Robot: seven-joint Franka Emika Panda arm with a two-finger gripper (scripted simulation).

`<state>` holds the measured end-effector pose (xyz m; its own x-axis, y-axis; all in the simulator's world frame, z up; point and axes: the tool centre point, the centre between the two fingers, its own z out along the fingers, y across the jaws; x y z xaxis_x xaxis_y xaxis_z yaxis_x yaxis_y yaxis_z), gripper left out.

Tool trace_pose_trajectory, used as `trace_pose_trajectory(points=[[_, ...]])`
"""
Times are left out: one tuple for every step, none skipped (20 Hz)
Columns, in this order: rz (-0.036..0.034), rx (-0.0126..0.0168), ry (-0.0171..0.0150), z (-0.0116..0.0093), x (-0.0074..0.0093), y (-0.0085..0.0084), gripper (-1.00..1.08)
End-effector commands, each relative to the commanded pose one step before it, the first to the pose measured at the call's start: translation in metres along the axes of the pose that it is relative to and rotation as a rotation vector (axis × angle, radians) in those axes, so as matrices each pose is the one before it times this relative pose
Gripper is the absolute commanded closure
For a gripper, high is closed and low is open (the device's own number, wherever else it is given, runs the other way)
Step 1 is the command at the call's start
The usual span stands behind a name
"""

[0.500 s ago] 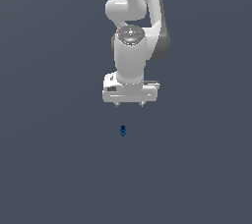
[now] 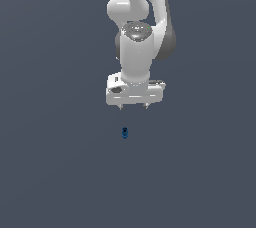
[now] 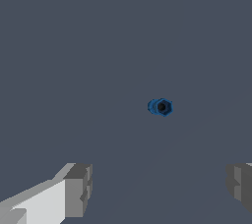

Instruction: Pick up the object and move it to a goal position.

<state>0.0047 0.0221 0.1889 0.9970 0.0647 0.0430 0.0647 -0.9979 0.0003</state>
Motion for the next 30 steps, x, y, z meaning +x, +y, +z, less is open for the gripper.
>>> trace_pose_trajectory(points=[[-0.01534,-0.00362,0.00907,-0.00319,0.00273,-0.00205,-0.92],[-0.00064,-0.00023,0.0007,-0.00035,0.00012,-0.00022,-0.92],[0.00183,0.00043,-0.00111,0.00041,-0.00032,0.00028,-0.92],[0.00066,0.0003,-0.00095,0.00048,-0.00021,0.00024,-0.92],[-0.00094,0.00013,-0.00073,0.00064,0.00011,0.00031,-0.92],[-0.00256,-0.00009,-0.00037,0.00068,0.00031,0.00029,-0.92],[-0.00389,-0.00019,-0.00035,0.00091,0.0005,0.00041,-0.92],[-0.00518,-0.00023,-0.00051,0.00124,0.00065,0.0005,-0.92],[-0.00627,-0.00021,-0.00081,0.00163,0.00076,0.00068,-0.92],[-0.00732,-0.00017,-0.00111,0.00202,0.00086,0.00087,-0.92],[-0.0084,-0.00014,-0.00137,0.00239,0.00096,0.00103,-0.92],[-0.00946,-0.00011,-0.00157,0.00273,0.00106,0.0012,-0.92],[-0.01058,-0.0001,-0.00171,0.00303,0.00116,0.00134,-0.92],[-0.01182,-0.00008,-0.00183,0.00335,0.00126,0.00147,-0.92],[-0.01297,-0.00003,-0.00198,0.00369,0.00135,0.00162,-0.92],[-0.01409,0.00006,-0.00218,0.00406,0.00141,0.00181,-0.92],[-0.01524,0.00017,-0.00236,0.00444,0.00145,0.00199,-0.92],[-0.01641,0.00029,-0.00252,0.00482,0.00149,0.00216,-0.92],[-0.01759,0.00043,-0.00267,0.0052,0.00152,0.00234,-0.92],[-0.01874,0.0006,-0.00282,0.0056,0.00151,0.00253,-0.92],[-0.01946,0.00077,-0.00289,0.00587,0.00146,0.00265,-0.92],[-0.01843,0.00087,-0.0027,0.00561,0.00128,0.00254,-0.92],[-0.01721,0.00093,-0.00248,0.00529,0.0011,0.00239,-0.92],[-0.01601,0.00097,-0.00227,0.00496,0.00094,0.00224,-0.92],[-0.01478,0.00098,-0.00206,0.00462,0.00079,0.00209,-0.92],[-0.0136,0.00098,-0.00186,0.00427,0.00067,0.00192,-0.92],[-0.01238,0.00095,-0.00167,0.00392,0.00055,0.00177,-0.92],[-0.01121,0.00091,-0.00149,0.00356,0.00046,0.00158,-0.92],[-0.01,0.00085,-0.00131,0.0032,0.00038,0.00143,-0.92],[-0.00882,0.00078,-0.00114,0.00283,0.0003,0.00126,-0.92]])
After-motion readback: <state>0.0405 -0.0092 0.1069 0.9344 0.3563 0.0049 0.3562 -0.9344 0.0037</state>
